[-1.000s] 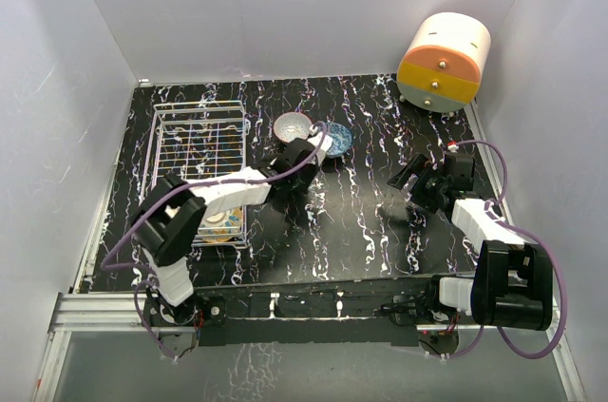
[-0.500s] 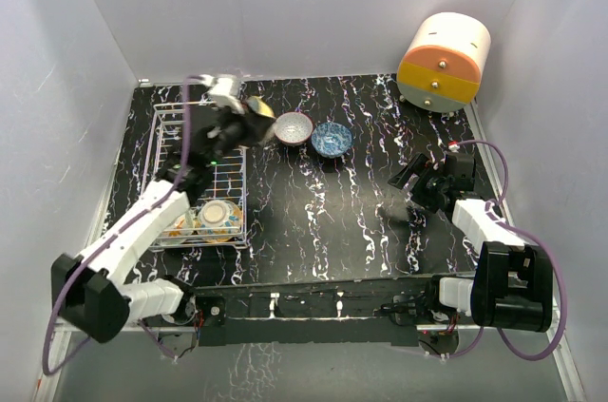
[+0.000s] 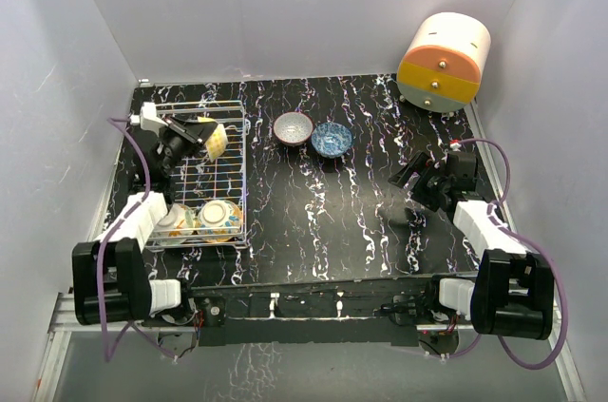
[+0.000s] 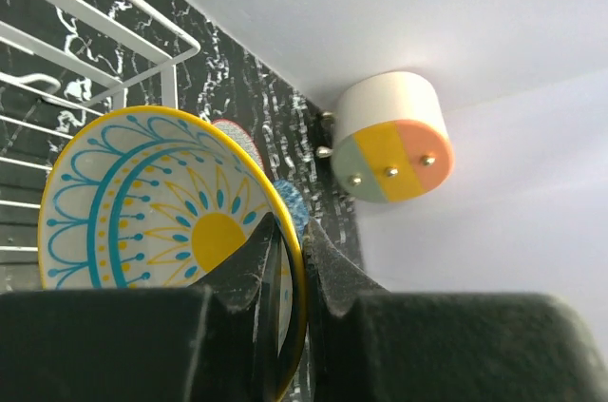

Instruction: Load the bowls into the dish rack

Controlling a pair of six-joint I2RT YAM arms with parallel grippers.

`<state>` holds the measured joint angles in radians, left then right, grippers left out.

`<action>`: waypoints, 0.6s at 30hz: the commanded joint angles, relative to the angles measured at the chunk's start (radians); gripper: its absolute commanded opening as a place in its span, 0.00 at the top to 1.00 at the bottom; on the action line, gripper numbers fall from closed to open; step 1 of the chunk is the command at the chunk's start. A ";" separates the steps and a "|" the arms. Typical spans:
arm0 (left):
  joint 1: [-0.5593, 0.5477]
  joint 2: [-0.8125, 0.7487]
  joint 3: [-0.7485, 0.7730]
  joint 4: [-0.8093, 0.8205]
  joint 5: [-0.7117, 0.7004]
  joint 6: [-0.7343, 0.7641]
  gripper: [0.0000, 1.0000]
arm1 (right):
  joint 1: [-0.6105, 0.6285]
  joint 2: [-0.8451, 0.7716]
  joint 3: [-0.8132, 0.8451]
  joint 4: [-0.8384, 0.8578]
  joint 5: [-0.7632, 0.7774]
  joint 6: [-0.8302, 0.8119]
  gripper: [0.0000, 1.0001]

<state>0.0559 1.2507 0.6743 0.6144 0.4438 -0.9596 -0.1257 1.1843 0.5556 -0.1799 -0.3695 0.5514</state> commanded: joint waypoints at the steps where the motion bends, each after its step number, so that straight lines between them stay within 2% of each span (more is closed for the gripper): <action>1: 0.050 0.033 -0.043 0.386 0.103 -0.265 1.00 | -0.004 -0.037 0.060 0.000 -0.009 -0.011 0.06; 5: 0.069 0.181 -0.098 0.664 0.105 -0.425 1.00 | -0.005 -0.041 0.063 -0.006 -0.010 -0.007 0.06; 8: 0.071 0.282 -0.113 0.787 0.097 -0.499 1.00 | -0.005 -0.049 0.067 -0.016 -0.002 -0.008 0.06; 15: 0.077 0.428 -0.067 0.794 0.101 -0.529 1.00 | -0.005 -0.055 0.070 -0.023 0.017 -0.007 0.06; 18: 0.080 0.491 -0.049 0.855 0.115 -0.581 1.00 | -0.004 -0.049 0.070 -0.020 0.017 -0.005 0.06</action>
<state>0.1249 1.7134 0.5648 1.2491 0.5251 -1.4563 -0.1257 1.1519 0.5800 -0.2237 -0.3641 0.5518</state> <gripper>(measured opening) 0.076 0.941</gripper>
